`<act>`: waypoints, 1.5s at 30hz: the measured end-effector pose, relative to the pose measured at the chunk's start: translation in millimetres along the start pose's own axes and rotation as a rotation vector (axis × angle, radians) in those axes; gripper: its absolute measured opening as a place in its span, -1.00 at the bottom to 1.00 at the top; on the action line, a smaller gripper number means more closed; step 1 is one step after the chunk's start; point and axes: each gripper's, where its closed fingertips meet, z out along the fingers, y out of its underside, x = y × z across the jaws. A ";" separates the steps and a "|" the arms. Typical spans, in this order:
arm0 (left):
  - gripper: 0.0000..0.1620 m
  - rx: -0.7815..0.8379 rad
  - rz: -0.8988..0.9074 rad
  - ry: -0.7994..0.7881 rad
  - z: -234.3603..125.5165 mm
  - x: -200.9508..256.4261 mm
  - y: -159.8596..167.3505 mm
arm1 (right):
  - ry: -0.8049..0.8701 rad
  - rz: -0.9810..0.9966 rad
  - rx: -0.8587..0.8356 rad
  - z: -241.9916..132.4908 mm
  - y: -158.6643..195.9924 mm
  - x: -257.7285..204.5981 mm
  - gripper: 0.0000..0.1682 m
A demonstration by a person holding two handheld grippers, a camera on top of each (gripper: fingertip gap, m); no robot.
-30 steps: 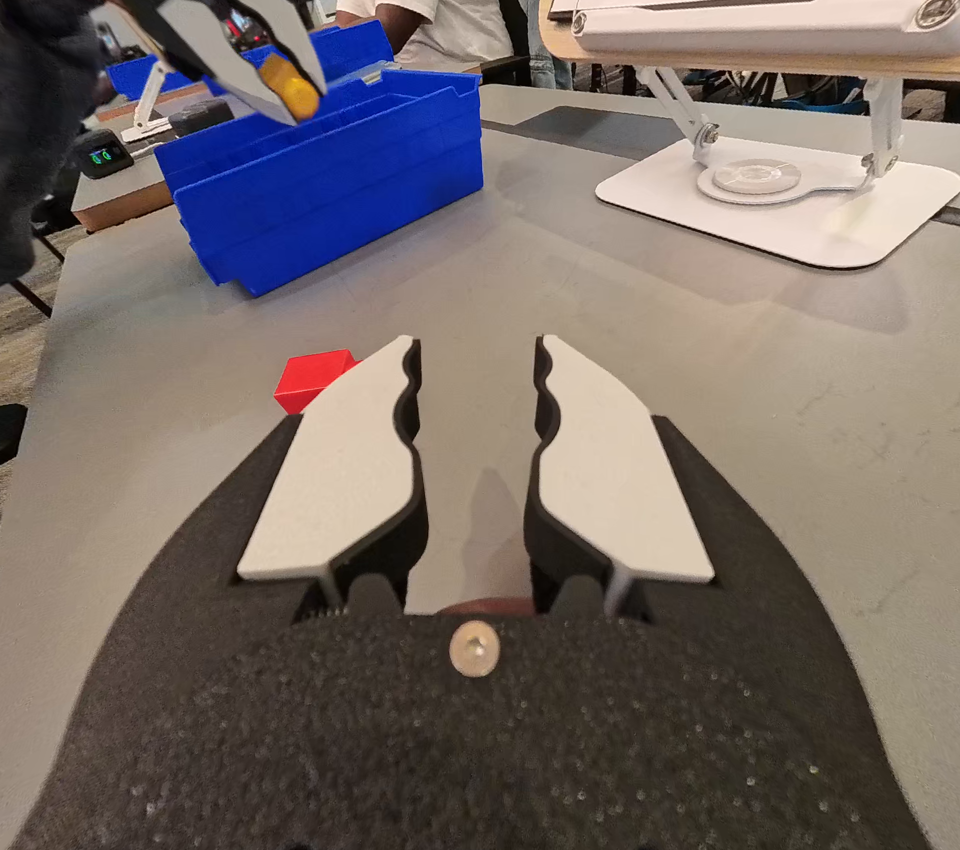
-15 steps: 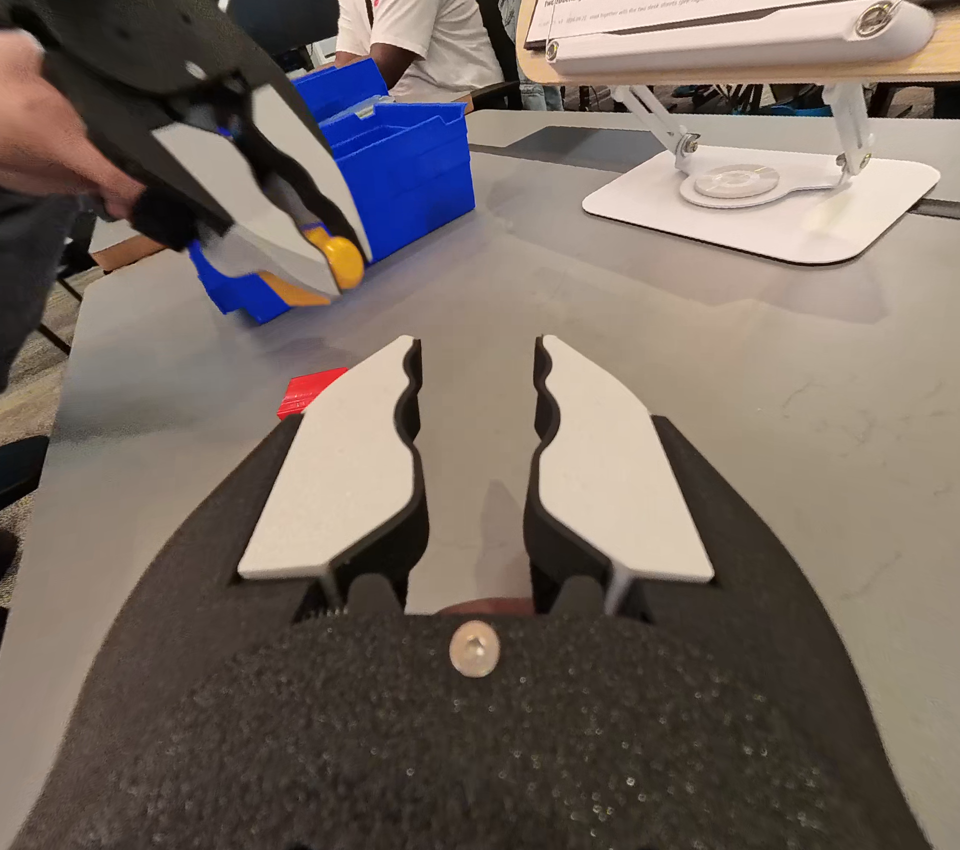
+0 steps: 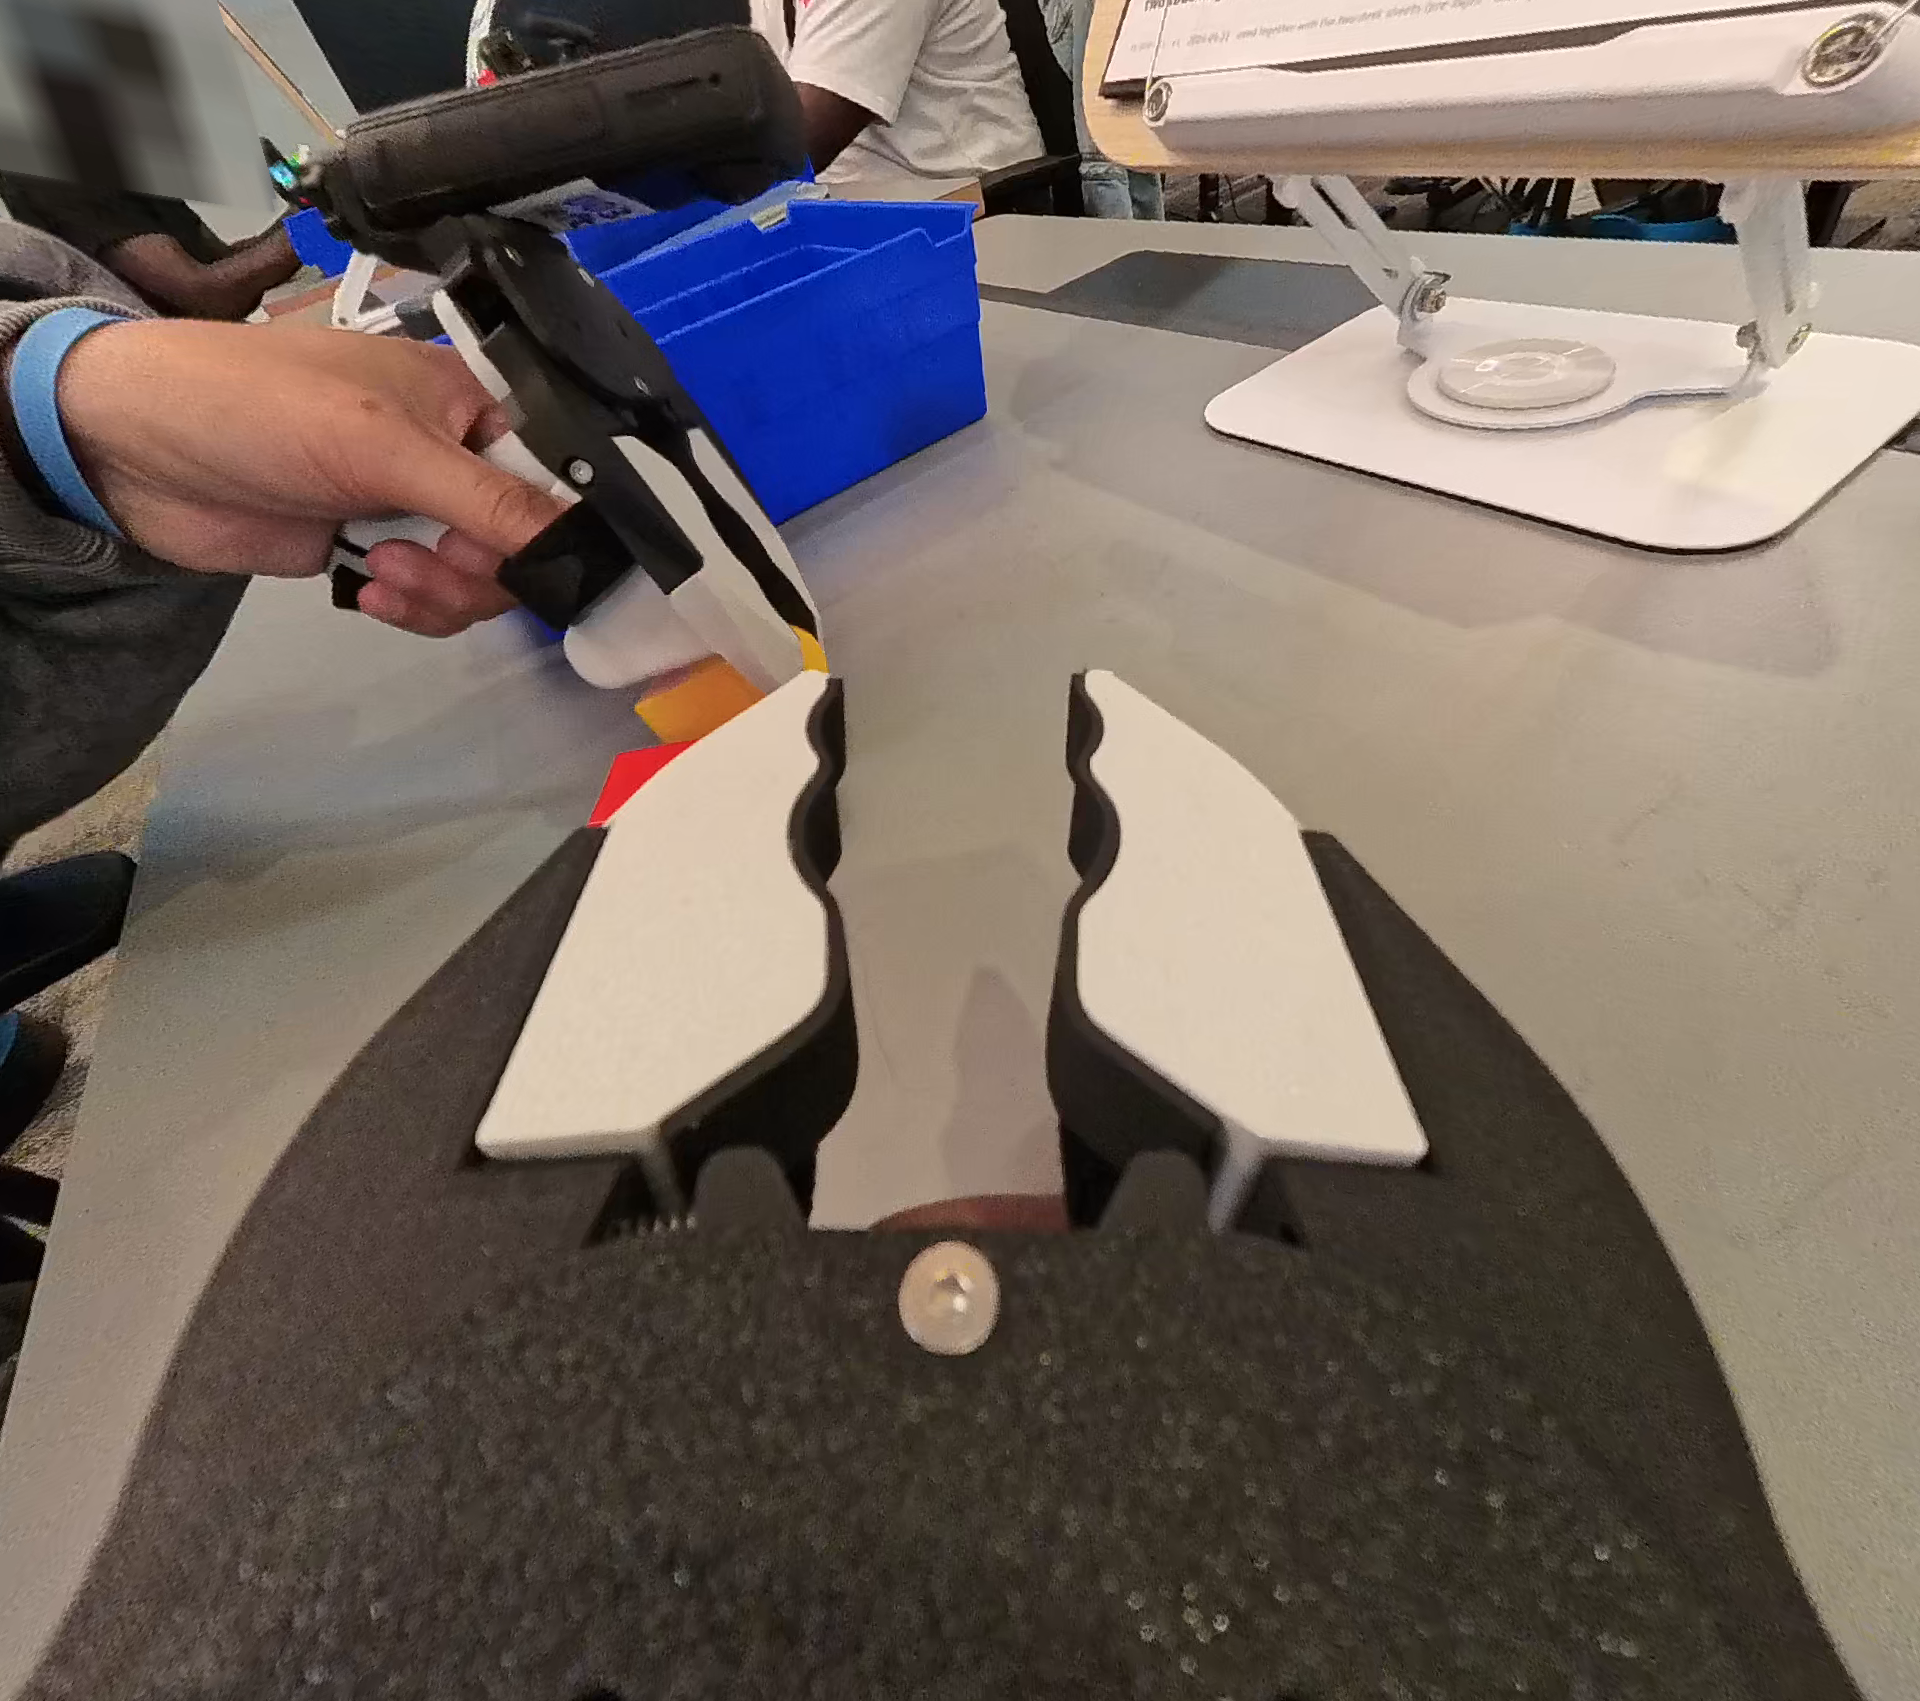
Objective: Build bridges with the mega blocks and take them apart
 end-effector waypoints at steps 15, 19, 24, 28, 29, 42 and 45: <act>-0.26 0.145 0.120 0.078 -62.8 20.0 -7.3 | -0.001 0.027 -0.001 -3.3 1.0 1.9 -0.51; -0.13 0.354 0.303 -0.110 -142.4 -11.3 -16.1 | -0.005 0.036 0.003 -4.0 0.6 1.6 -0.51; -0.13 0.470 0.404 -0.510 -198.6 -120.0 -6.6 | -0.002 0.013 -0.010 -1.5 3.3 -0.6 -0.51; -0.05 0.395 0.447 -0.539 -174.4 -182.3 -4.7 | 0.007 -0.020 -0.050 4.0 10.5 -0.8 -0.51; -0.05 0.374 0.504 -0.535 -164.5 -189.8 -6.8 | 0.001 -0.024 -0.053 5.3 10.8 -1.6 -0.51; -0.10 0.077 0.873 -0.236 -101.0 -212.8 -52.9 | -0.050 0.063 -0.015 3.8 6.0 2.6 -0.51; -0.02 -0.015 0.898 -0.255 -91.5 -222.5 -59.4 | -0.055 0.068 -0.012 3.3 5.8 2.1 -0.51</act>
